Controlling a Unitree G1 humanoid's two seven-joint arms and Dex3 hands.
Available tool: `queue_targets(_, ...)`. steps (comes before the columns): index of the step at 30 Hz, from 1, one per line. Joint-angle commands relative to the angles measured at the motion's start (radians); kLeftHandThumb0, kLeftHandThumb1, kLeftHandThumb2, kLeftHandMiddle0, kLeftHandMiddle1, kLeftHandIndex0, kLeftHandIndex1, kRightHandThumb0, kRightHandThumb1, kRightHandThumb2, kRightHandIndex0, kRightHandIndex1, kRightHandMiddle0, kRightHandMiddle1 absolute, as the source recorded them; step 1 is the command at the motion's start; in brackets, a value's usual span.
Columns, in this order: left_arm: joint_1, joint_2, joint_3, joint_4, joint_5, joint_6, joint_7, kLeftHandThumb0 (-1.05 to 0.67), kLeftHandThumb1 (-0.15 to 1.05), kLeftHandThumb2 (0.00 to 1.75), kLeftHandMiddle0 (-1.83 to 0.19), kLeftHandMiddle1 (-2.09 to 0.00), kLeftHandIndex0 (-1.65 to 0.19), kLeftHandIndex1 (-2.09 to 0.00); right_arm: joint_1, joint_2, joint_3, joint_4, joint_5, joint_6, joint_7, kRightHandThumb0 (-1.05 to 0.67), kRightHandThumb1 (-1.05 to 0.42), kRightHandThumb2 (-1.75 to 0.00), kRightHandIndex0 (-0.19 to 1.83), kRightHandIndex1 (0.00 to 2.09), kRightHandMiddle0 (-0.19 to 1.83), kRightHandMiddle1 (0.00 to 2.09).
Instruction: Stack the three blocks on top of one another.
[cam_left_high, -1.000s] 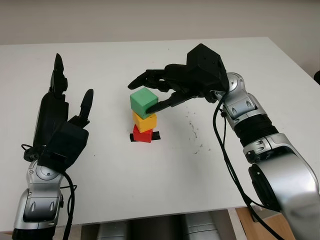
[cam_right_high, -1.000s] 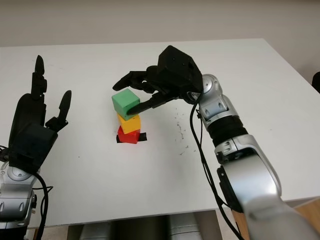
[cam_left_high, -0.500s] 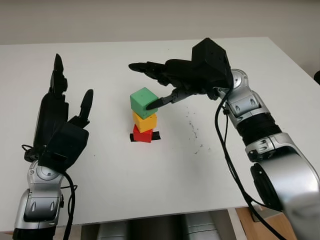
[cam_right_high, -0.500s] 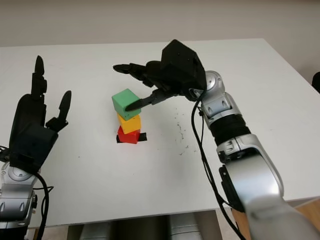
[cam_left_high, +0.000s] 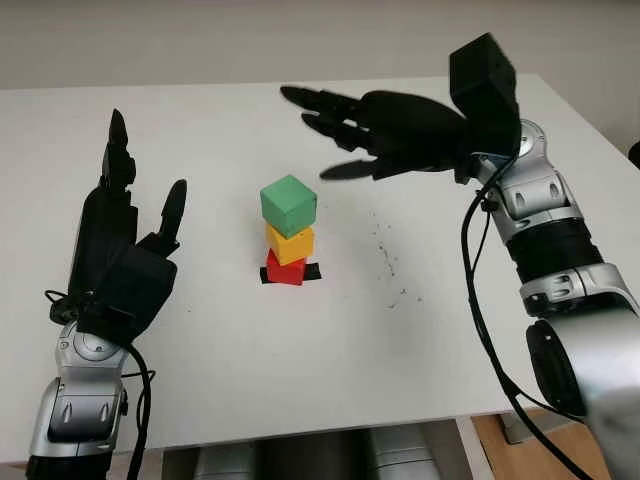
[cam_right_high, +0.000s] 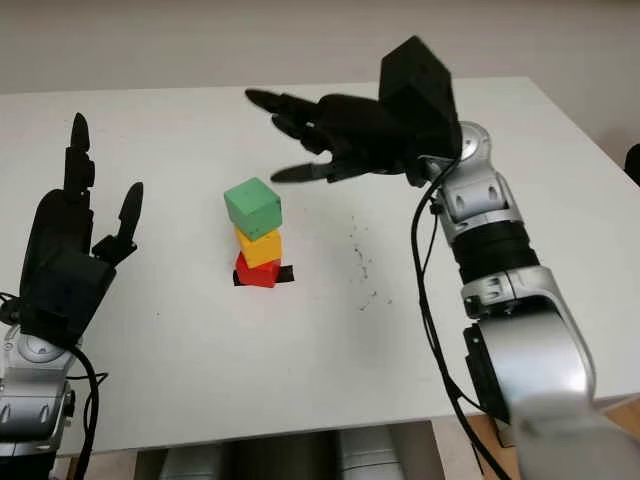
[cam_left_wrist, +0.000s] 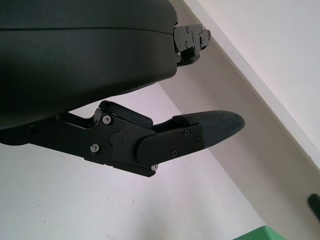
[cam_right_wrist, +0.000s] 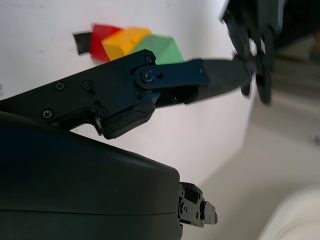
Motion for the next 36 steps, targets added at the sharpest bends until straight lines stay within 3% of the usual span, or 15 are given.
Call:
queue_targets(1, -0.012, -0.001, 0.014, 0.001, -0.008, -0.010, 0.006, -0.65, 1.05, 0.66, 0.15, -0.05, 0.16, -0.05, 0.035, 0.015, -0.037, -0.013, 0.026, 0.017, -0.048, -0.90, -1.05, -0.65, -0.19, 0.00, -0.19, 0.00)
queue_targets(17, -0.040, -0.045, 0.062, 0.083, -0.199, -0.083, -0.006, -0.66, 1.05, 0.66, 0.19, -0.03, 0.19, -0.02, 0.238, 0.126, -0.100, -0.091, 0.115, 0.047, -0.273, -0.88, -1.05, -0.80, -0.19, 0.00, -0.19, 0.00)
queue_targets(26, -0.052, -0.040, 0.068, 0.153, -0.253, -0.099, -0.025, -0.68, 1.05, 0.68, 0.19, -0.03, 0.18, -0.01, 0.275, 0.174, -0.112, -0.028, 0.095, -0.035, -0.393, -0.88, -1.05, -0.78, -0.19, 0.00, -0.19, 0.00)
queue_targets(36, -0.028, -0.054, 0.058, 0.164, -0.258, -0.116, -0.026, -0.71, 1.05, 0.69, 0.19, -0.05, 0.16, -0.03, 0.320, 0.219, -0.105, -0.025, 0.089, -0.060, -0.459, -0.88, -1.05, -0.79, -0.19, 0.00, -0.19, 0.00)
